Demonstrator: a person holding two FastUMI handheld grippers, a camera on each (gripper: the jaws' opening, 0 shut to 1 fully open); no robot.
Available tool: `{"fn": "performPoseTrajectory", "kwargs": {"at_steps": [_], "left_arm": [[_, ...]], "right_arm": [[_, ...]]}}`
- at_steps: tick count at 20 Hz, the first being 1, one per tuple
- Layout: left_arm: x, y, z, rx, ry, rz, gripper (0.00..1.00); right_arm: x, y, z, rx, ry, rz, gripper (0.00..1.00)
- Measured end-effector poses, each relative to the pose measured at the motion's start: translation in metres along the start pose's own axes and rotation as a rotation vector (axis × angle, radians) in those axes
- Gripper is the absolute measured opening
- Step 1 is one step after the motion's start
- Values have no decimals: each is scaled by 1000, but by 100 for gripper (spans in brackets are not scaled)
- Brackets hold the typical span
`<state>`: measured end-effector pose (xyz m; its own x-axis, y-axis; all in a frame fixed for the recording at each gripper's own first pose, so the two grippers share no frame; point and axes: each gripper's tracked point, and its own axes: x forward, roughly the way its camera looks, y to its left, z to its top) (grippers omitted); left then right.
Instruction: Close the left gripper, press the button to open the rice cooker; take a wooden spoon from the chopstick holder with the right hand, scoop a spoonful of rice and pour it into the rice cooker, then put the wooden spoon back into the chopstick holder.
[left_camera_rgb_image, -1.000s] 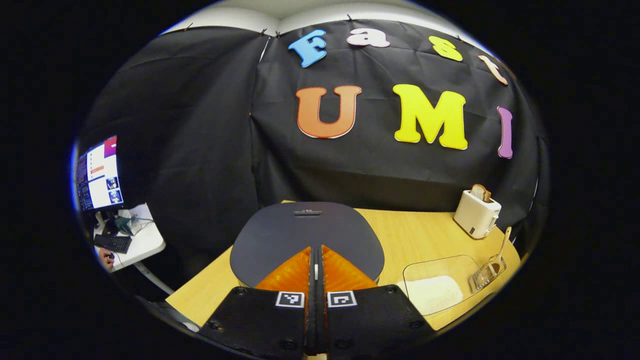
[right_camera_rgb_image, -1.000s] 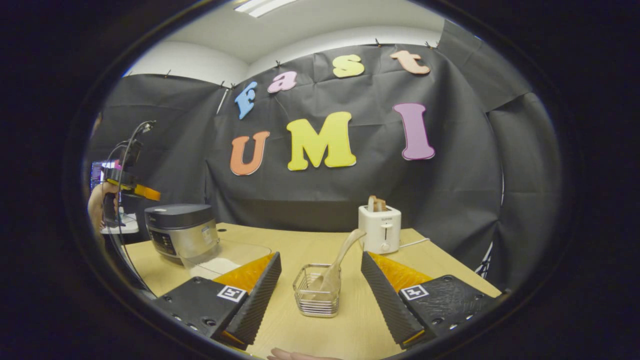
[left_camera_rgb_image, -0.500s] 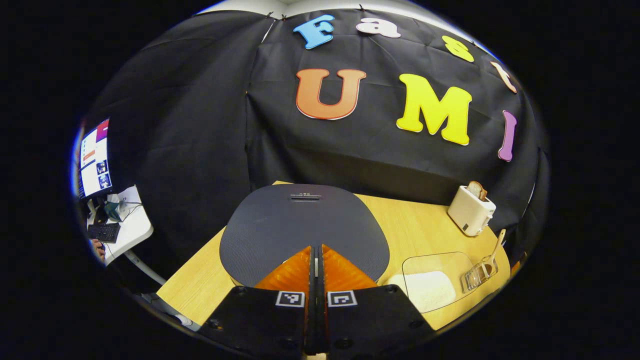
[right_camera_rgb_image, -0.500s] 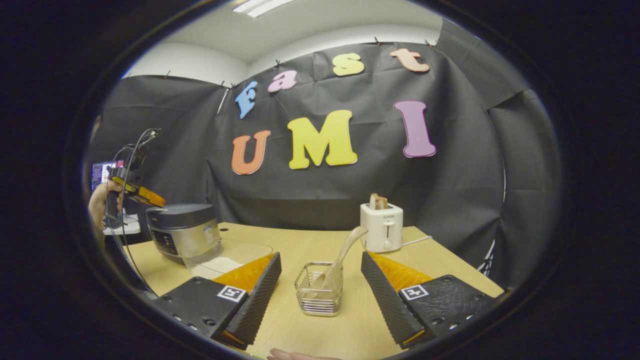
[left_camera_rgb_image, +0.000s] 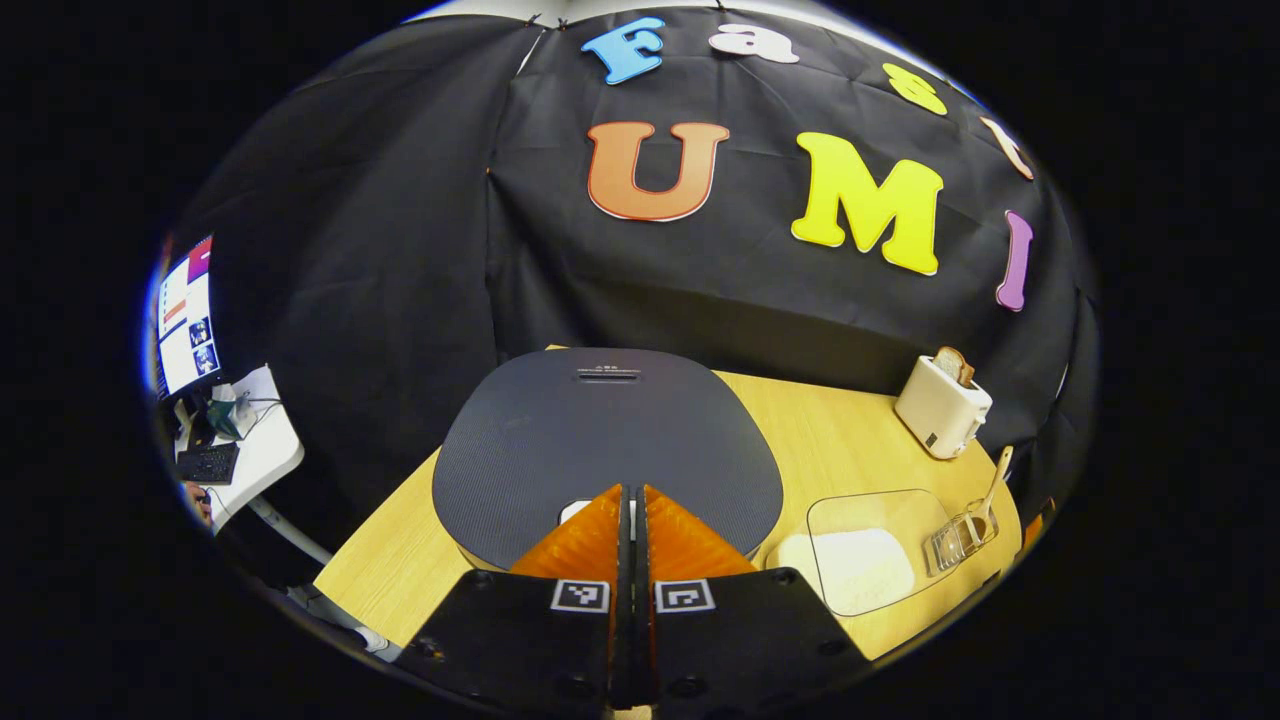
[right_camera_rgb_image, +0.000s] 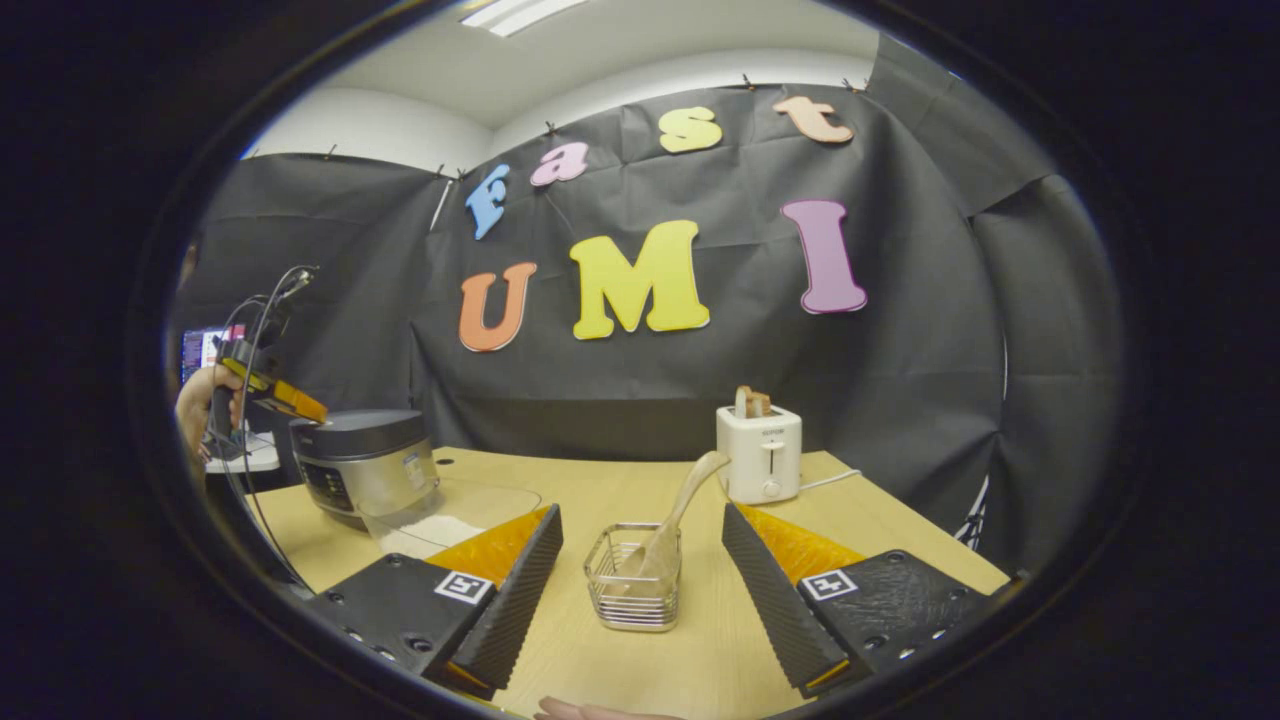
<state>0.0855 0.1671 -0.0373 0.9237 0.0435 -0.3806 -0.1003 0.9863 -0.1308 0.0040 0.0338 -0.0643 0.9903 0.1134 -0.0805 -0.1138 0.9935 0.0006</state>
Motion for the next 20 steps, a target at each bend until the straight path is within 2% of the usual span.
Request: {"fn": "performPoseTrajectory", "kwargs": {"at_steps": [2, 5, 6, 7, 8, 9, 10, 11, 12, 13, 14, 16, 17, 18, 19, 20], "left_arm": [[1, 1, -2, 43, -17, 16, 3], [0, 3, -1, 27, -17, 12, 3], [-1, 3, 1, 19, -22, 8, 3], [-2, 2, 5, 20, -32, 7, 3], [-3, 1, 9, 29, -49, 2, 2], [-2, 1, 15, 38, -72, 4, 3], [-6, 0, 23, 43, -102, 0, 3], [-10, -4, 35, 54, -153, -7, 4], [-13, -11, 50, 68, -211, -19, 16], [-18, -18, 66, 88, -269, -24, 35], [-23, -22, 79, 119, -318, -15, 55], [-39, -16, 104, 172, -422, 57, 95], [-43, -15, 116, 187, -469, 86, 94], [-46, -21, 119, 188, -486, 85, 100], [-48, -29, 117, 179, -478, 64, 100], [-47, -30, 112, 171, -464, 57, 100]], "right_arm": [[0, 2, -4, 16, 13, 7, 96], [0, 4, -5, 24, 21, 13, 96], [-1, 4, -4, 18, 20, 13, 92], [-1, 5, -3, 12, 17, 15, 92], [-1, 5, -1, 5, 13, 18, 92], [-1, 5, -2, 2, 14, 17, 96], [-1, 5, -2, 2, 16, 16, 92], [0, 4, -3, 4, 19, 16, 92], [1, 4, -4, 7, 24, 14, 96], [1, 3, -5, 8, 28, 12, 92], [1, 2, -5, 9, 32, 11, 96], [2, -1, -5, 10, 35, 3, 96], [2, -2, -7, 11, 37, -2, 92], [3, -4, -7, 14, 39, -6, 96], [4, -5, -8, 16, 44, -10, 92], [5, -7, -8, 19, 48, -13, 92]]}}
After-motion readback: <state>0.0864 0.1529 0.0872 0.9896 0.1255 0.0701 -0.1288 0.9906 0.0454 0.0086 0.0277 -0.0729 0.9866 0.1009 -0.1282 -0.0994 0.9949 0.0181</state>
